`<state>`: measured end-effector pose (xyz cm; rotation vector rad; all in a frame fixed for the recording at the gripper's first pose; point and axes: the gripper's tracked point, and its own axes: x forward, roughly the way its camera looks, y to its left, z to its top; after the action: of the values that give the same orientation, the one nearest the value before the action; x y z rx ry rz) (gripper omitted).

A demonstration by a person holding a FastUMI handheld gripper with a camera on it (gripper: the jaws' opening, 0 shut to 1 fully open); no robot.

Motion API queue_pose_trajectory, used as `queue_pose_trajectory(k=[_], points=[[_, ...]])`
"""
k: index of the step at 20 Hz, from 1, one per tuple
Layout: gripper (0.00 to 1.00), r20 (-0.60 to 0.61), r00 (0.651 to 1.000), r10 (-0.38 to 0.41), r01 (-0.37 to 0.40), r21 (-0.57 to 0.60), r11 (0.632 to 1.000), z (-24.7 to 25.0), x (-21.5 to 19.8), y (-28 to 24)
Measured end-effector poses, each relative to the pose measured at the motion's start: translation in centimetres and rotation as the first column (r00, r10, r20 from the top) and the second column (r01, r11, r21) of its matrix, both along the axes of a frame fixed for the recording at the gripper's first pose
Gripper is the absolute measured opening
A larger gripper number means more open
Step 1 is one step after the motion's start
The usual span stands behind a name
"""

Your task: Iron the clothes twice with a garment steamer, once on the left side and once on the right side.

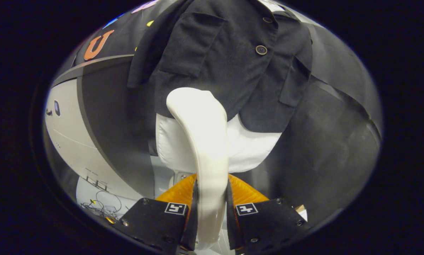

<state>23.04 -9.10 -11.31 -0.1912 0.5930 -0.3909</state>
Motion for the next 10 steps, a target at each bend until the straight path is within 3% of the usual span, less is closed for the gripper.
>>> queue_pose_trajectory(k=[5,10], points=[[0.37,0.067,0.996,-0.054,0.05,0.055,0.997,3.2,-1.8,-0.2],[0.37,0.216,0.965,-0.147,0.123,0.119,0.985,10.3,-5.8,-1.8]])
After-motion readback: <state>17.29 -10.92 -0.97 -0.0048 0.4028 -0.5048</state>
